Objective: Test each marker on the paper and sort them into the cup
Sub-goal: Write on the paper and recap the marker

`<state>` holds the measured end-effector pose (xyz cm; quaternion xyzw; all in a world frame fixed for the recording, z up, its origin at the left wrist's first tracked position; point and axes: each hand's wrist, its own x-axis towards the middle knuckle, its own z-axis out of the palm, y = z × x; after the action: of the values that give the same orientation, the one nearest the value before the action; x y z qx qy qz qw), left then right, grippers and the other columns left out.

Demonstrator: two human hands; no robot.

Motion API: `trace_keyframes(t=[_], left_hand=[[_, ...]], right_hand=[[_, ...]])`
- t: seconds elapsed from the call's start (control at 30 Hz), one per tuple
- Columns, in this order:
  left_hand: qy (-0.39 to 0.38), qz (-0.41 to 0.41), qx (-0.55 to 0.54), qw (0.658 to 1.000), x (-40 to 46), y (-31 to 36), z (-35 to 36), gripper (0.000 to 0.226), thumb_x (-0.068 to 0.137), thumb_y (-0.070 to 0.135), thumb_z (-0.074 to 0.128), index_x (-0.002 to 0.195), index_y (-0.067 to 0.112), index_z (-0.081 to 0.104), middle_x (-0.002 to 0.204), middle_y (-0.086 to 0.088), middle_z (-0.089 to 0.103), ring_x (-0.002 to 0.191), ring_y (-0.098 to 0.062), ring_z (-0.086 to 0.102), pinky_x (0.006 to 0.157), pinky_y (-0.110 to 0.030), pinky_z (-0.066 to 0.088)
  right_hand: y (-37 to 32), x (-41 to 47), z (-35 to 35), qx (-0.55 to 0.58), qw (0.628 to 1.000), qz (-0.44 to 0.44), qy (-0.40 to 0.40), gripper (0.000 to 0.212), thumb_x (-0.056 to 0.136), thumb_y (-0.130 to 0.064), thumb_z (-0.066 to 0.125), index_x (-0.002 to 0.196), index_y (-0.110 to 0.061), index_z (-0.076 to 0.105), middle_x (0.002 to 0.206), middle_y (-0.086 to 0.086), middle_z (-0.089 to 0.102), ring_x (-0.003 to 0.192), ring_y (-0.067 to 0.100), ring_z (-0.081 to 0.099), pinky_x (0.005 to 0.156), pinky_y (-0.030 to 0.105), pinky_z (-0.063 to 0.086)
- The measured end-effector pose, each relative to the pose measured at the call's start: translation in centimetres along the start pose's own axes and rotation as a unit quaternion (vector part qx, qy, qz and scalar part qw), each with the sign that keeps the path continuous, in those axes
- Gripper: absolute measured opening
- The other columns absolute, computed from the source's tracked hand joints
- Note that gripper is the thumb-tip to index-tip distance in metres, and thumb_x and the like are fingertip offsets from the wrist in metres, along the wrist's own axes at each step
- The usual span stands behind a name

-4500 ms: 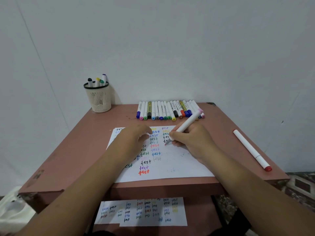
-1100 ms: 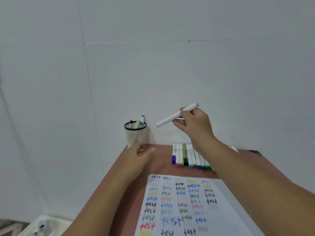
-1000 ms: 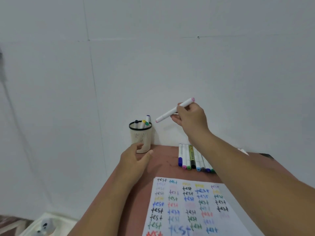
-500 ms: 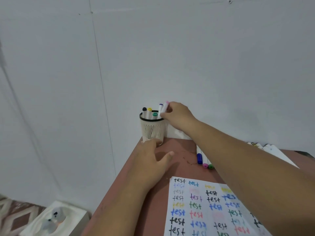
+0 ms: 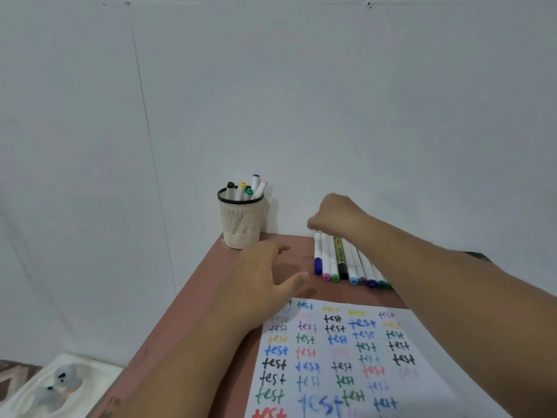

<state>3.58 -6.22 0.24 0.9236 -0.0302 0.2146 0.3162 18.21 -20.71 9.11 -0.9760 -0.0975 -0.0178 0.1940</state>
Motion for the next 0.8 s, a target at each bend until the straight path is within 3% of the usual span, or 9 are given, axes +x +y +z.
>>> trace_keyframes(t=[0.1,0.33,0.5,0.67,0.73,0.8], left_hand=[[-0.007,0.009,0.011,1.0,-0.1,0.1,0.1,0.06,0.084,0.071,0.054,0.135,0.041,0.046,0.131,0.025,0.045,0.12,0.005,0.035,0.097,-0.028,0.04],[-0.01,-0.002,-0.002,1.0,0.0,-0.4,0.2,0.057,0.084,0.069,0.058,0.132,0.039,0.051,0.126,0.024,0.048,0.12,0.001,0.04,0.099,-0.034,0.045],[-0.006,-0.004,-0.014,1.0,0.1,-0.9,0.3,0.054,0.083,0.068,0.058,0.128,0.038,0.053,0.122,0.024,0.05,0.117,0.001,0.042,0.097,-0.034,0.046],[0.006,0.006,-0.005,1.0,0.2,-1.3,0.3,0.054,0.084,0.068,0.058,0.129,0.038,0.052,0.125,0.023,0.048,0.12,0.0,0.039,0.099,-0.032,0.043],[0.013,0.024,0.002,1.0,0.0,-1.1,0.0,0.054,0.085,0.068,0.057,0.129,0.038,0.05,0.126,0.023,0.044,0.122,0.002,0.035,0.099,-0.029,0.039],[0.028,0.051,-0.002,0.998,-0.2,-0.6,-0.3,0.051,0.088,0.064,0.058,0.13,0.037,0.051,0.126,0.024,0.043,0.123,0.002,0.036,0.1,-0.026,0.037]], right_hand=[[1.6,-0.6,1.5,-0.062,0.998,0.014,0.003,0.026,0.085,-0.017,0.066,0.069,-0.015,0.047,0.069,-0.001,0.047,0.059,0.017,0.046,0.054,0.024,0.034],[1.1,-1.1,4.0,-0.165,0.986,-0.018,0.034,0.015,0.087,-0.015,0.063,0.074,-0.018,0.056,0.08,-0.001,0.057,0.064,0.016,0.052,0.052,0.025,0.036],[0.0,-1.0,5.1,-0.145,0.988,-0.019,0.039,0.015,0.085,-0.015,0.062,0.072,-0.017,0.054,0.079,0.0,0.057,0.064,0.017,0.052,0.052,0.026,0.036],[0.0,-2.0,2.8,0.122,0.991,0.038,0.045,0.027,0.084,-0.021,0.067,0.066,-0.012,0.05,0.062,0.002,0.05,0.055,0.019,0.047,0.053,0.028,0.038],[0.5,-3.7,1.9,0.317,0.946,0.06,0.021,0.019,0.083,-0.017,0.07,0.075,0.0,0.067,0.065,0.008,0.061,0.057,0.021,0.057,0.062,0.035,0.054],[1.5,-6.5,1.0,0.495,0.867,0.066,-0.006,0.018,0.086,-0.008,0.072,0.093,0.009,0.071,0.08,0.015,0.07,0.07,0.023,0.073,0.074,0.036,0.065]])
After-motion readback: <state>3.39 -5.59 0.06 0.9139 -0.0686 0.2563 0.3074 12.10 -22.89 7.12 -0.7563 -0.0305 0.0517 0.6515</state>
